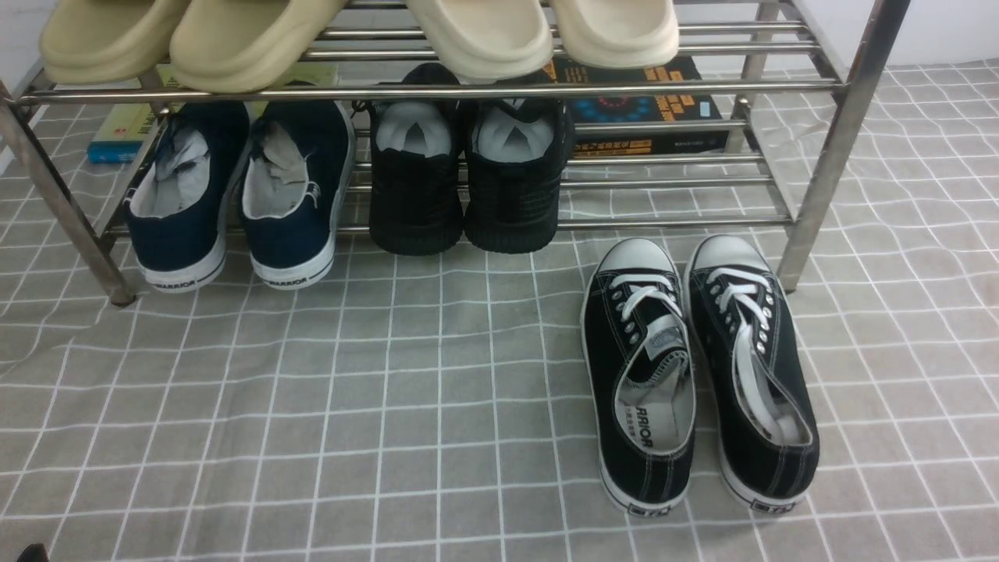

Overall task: Take the shoes off the shelf with your hand from the grey coffee tablecloth.
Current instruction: 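Grasp the leftmost shoe on the bottom shelf of the shoe rack with the left gripper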

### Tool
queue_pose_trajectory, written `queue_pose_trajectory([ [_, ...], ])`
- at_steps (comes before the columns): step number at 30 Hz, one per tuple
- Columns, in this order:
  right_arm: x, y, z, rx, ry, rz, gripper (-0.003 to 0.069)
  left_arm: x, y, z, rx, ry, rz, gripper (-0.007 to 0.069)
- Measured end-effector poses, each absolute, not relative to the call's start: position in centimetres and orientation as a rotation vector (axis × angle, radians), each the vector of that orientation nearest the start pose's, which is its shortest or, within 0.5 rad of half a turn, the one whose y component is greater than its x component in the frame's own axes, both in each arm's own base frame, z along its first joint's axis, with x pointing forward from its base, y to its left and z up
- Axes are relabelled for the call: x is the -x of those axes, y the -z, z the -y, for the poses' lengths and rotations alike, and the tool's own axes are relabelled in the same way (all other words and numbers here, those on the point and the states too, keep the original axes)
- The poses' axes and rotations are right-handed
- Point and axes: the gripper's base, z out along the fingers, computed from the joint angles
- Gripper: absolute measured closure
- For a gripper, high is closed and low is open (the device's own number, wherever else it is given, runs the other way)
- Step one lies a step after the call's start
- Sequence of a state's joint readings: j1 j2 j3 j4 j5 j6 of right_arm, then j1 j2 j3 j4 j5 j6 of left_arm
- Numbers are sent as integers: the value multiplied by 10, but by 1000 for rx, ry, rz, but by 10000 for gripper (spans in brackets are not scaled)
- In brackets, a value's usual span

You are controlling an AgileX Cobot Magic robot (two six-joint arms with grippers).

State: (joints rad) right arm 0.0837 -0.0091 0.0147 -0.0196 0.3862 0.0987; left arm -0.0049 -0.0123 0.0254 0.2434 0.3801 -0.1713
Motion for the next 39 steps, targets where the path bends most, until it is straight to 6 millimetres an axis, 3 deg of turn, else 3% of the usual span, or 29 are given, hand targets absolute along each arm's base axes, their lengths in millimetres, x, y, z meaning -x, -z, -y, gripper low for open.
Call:
queue_pose_trajectory([
  [7, -52, -174, -4, -2, -106, -1877, 475, -52, -172, -7, 26, -96, -1868, 384],
  [15, -52, -174, -4, -2, -106, -1877, 459, -53, -175, 7, 654, 620, -1755, 384],
  [17, -52, -174, -4, -2, -106, -1877, 457, -54, -177, 8, 728, 702, -1712, 384],
  [35, -52, -174, -4, -2, -106, -1877, 449, -57, -196, 3, 708, 744, -1472, 388],
  [37, -52, -174, -4, -2, -106, -1877, 449, -56, -200, 3, 711, 757, -1467, 414],
  [39, -52, -174, -4, -2, -106, -1877, 449, -52, -223, 4, 670, 758, -1450, 484],
])
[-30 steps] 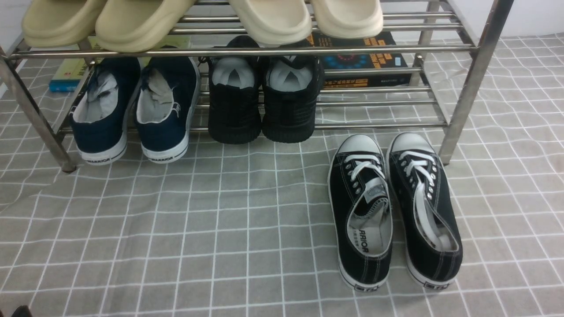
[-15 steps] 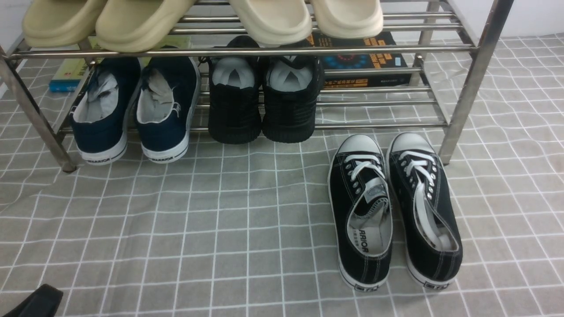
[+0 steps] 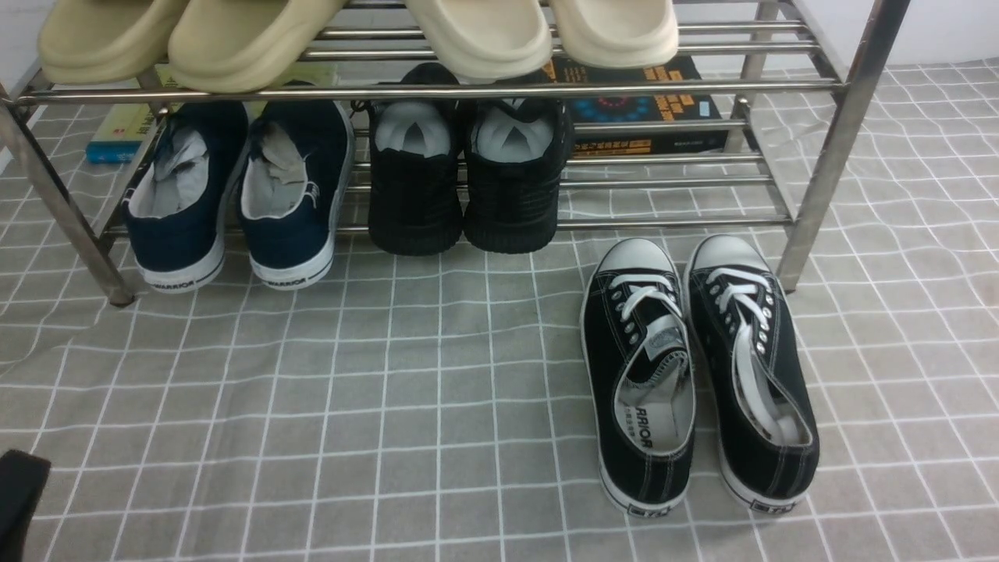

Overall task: Take the shoes off the shelf with your hand from the grey coffee tablecloth.
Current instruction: 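Grasp the leftmost shoe on the bottom shelf of the shoe rack with the left gripper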

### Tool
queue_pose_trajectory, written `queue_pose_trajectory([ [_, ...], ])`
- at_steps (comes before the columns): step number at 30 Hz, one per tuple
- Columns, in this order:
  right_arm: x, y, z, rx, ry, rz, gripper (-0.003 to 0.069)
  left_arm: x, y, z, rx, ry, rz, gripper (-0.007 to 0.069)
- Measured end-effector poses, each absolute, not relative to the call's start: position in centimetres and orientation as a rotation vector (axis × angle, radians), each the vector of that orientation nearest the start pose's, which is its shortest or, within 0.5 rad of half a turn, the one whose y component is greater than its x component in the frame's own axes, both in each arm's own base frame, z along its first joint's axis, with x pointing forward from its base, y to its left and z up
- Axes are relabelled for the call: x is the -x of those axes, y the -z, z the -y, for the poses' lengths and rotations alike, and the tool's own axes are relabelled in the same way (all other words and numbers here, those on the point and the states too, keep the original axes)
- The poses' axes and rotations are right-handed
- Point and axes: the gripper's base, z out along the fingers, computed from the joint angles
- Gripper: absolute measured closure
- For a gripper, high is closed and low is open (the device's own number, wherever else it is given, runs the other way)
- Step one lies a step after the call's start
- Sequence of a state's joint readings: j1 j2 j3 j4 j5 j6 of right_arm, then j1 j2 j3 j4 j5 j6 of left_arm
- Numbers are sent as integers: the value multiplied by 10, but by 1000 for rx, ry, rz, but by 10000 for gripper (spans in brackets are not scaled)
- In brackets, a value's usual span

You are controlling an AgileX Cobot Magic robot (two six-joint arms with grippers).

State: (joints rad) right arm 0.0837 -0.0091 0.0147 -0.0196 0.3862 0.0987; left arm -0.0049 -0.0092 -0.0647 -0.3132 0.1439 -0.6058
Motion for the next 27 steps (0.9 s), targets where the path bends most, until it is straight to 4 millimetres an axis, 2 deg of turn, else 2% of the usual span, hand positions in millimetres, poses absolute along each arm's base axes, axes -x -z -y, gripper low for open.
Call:
queue_pose_trajectory([
  [1, -52, -174, -4, -2, -106, -1877, 449, -49, -243, 5, 624, 735, -1438, 539],
  [2, -52, -174, -4, -2, -106, -1877, 449, -50, -242, 5, 625, 731, -1447, 539],
  [3, -52, -174, -4, -2, -106, -1877, 449, -50, -265, 5, 588, 700, -1458, 590],
  [5, -52, -174, -4, -2, -106, -1877, 449, -61, -283, 7, 580, 642, -1587, 618],
  [6, -52, -174, -4, -2, -106, -1877, 449, -60, -286, 7, 575, 642, -1579, 618],
  [9, -52, -174, -4, -2, -106, -1877, 447, -98, -290, 9, 642, 553, -1908, 613],
  [11, -52, -174, -4, -2, -106, -1877, 445, -118, -288, 8, 664, 509, -2011, 579],
  [12, -52, -174, -4, -2, -106, -1877, 445, -120, -286, 8, 667, 503, -2024, 574],
  [14, -52, -174, -4, -2, -106, -1877, 440, -150, -283, 7, 678, 443, -2108, 487],
  [16, -52, -174, -4, -2, -106, -1877, 438, -167, -284, 6, 674, 418, -2126, 426],
  [17, -52, -174, -4, -2, -106, -1877, 436, -183, -284, 5, 676, 404, -2143, 370],
  [18, -52, -174, -4, -2, -106, -1877, 436, -186, -285, 5, 676, 404, -2139, 351],
  [21, -52, -174, -4, -2, -106, -1877, 433, -231, -300, 5, 669, 403, -2112, 198],
  [22, -52, -174, -4, -2, -106, -1877, 433, -232, -298, 5, 671, 401, -2118, 190],
  [23, -52, -174, -4, -2, -106, -1877, 432, -249, -308, 4, 660, 403, -2092, 147],
  [27, -52, -174, -4, -2, -106, -1877, 431, -291, -317, 2, 713, 427, -2053, 90],
])
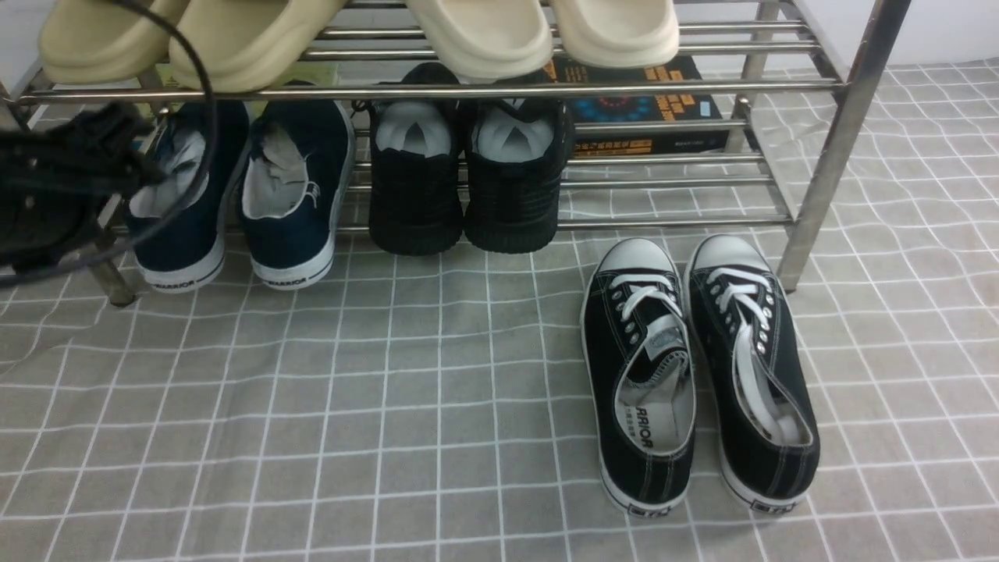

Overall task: Take the shoes off the shelf with your hand from the grey coffee tablecloth.
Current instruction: 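Grasp the leftmost shoe on the bottom shelf of the shoe rack with the left gripper, then set the held shoe down on the floor in front of the rack with the left gripper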

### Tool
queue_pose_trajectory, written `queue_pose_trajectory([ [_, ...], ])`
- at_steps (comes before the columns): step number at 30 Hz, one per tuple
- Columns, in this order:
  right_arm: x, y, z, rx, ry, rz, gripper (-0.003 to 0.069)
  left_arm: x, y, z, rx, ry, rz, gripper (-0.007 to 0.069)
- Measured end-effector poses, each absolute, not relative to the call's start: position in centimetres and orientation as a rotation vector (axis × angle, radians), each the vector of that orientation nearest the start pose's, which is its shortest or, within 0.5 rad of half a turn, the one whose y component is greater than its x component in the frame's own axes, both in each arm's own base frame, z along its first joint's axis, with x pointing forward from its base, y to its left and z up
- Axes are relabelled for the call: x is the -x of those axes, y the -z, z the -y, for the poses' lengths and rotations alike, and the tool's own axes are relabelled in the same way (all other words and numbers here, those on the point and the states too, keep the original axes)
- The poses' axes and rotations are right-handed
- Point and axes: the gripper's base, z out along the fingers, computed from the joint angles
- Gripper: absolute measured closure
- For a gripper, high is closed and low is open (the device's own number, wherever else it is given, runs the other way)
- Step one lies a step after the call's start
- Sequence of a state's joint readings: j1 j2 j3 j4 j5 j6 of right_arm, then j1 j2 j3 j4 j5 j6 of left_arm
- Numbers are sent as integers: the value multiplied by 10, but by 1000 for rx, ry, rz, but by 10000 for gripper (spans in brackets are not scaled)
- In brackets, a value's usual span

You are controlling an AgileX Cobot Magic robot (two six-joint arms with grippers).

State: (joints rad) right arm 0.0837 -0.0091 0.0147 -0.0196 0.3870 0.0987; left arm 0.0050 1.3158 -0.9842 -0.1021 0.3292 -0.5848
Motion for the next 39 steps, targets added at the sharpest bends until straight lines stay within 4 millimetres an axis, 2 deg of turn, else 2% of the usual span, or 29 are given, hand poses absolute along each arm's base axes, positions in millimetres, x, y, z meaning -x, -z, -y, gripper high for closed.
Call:
queue_pose_trajectory([
  [4, -52, -174, -4, -2, -106, -1877, 428, -325, -301, -18, 915, 429, -2072, 83],
  [8, -52, -174, -4, -2, -106, -1877, 428, -343, -284, -37, 1061, 412, -2088, 81],
  [20, -52, -174, -4, -2, -106, -1877, 428, -363, -253, -40, 1108, 391, -2149, 85],
  [25, -52, -174, -4, -2, -106, -1877, 428, -369, -244, -41, 1122, 398, -2143, 210],
  [26, -52, -174, -4, -2, -106, -1877, 426, -370, -244, -41, 1116, 401, -2136, 308],
  [27, -52, -174, -4, -2, -106, -1877, 426, -370, -244, -41, 1111, 401, -2136, 336],
  [28, -52, -174, -4, -2, -106, -1877, 424, -370, -244, -41, 1076, 384, -2157, 451],
  [30, -52, -174, -4, -2, -106, -1877, 423, -368, -242, -40, 1038, 355, -2204, 552],
  [34, -52, -174, -4, -2, -106, -1877, 421, -360, -245, -39, 1009, 327, -2275, 579],
  [39, -52, -174, -4, -2, -106, -1877, 421, -335, -266, -36, 989, 282, -2375, 579],
])
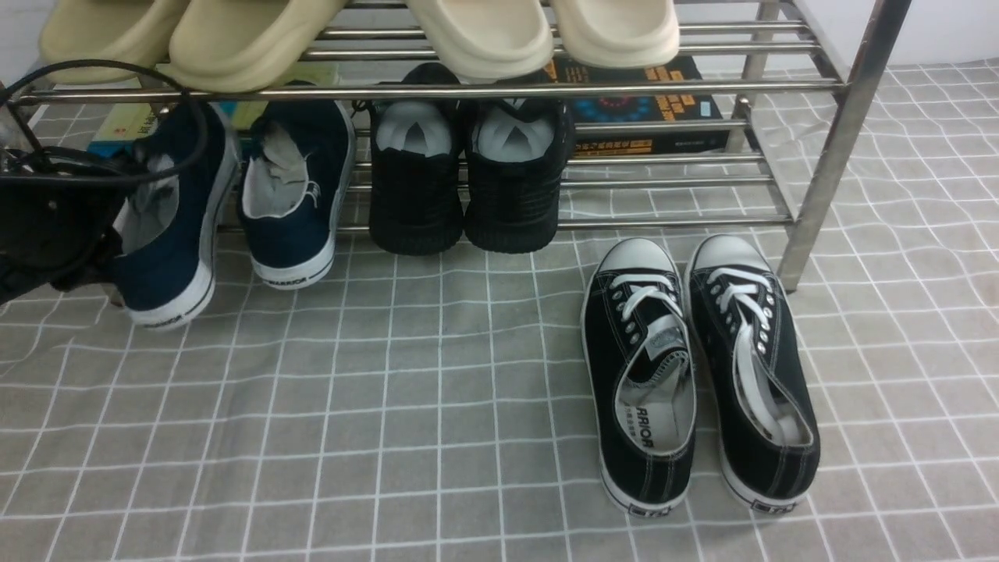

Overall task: Take the shoes off the shelf with your hand from the grey coffee tablecloth.
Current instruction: 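Set the held shoe down on the floor in front of the rack with the left gripper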

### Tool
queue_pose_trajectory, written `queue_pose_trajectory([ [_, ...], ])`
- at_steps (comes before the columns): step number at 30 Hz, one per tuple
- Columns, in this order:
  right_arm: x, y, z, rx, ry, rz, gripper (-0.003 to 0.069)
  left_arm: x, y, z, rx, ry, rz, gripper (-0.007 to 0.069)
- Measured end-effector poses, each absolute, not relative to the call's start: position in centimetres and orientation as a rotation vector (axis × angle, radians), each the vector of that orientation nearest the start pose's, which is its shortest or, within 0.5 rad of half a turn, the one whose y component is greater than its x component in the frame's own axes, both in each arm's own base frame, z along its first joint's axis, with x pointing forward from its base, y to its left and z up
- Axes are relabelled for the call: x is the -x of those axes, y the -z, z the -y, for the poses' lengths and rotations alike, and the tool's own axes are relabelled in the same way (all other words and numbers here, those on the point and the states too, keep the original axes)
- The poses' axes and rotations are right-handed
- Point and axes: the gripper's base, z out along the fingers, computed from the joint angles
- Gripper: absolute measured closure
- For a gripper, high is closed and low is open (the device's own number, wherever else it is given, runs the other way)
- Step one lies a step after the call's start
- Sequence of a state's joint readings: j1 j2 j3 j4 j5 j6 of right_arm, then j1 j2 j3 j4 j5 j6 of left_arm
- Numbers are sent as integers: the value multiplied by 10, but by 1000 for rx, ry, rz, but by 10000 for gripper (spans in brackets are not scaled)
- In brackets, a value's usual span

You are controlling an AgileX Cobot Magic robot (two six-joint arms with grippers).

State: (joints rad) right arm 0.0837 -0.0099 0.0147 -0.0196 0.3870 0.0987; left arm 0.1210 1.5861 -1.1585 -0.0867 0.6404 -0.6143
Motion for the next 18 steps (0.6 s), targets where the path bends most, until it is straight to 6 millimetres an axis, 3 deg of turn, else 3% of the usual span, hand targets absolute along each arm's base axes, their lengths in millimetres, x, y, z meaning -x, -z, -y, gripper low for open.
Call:
queue_pose_trajectory([
  [5, -52, -174, -4, -2, -106, -1877, 421, -297, -283, -31, 993, 253, -2448, 579],
  [8, -52, -174, -4, -2, -106, -1877, 421, -274, -283, -30, 980, 226, -2459, 579],
  [10, -52, -174, -4, -2, -106, -1877, 421, -247, -275, -29, 966, 190, -2472, 579],
  [18, -52, -174, -4, -2, -106, -1877, 421, -204, -247, -25, 979, 179, -2448, 579],
])
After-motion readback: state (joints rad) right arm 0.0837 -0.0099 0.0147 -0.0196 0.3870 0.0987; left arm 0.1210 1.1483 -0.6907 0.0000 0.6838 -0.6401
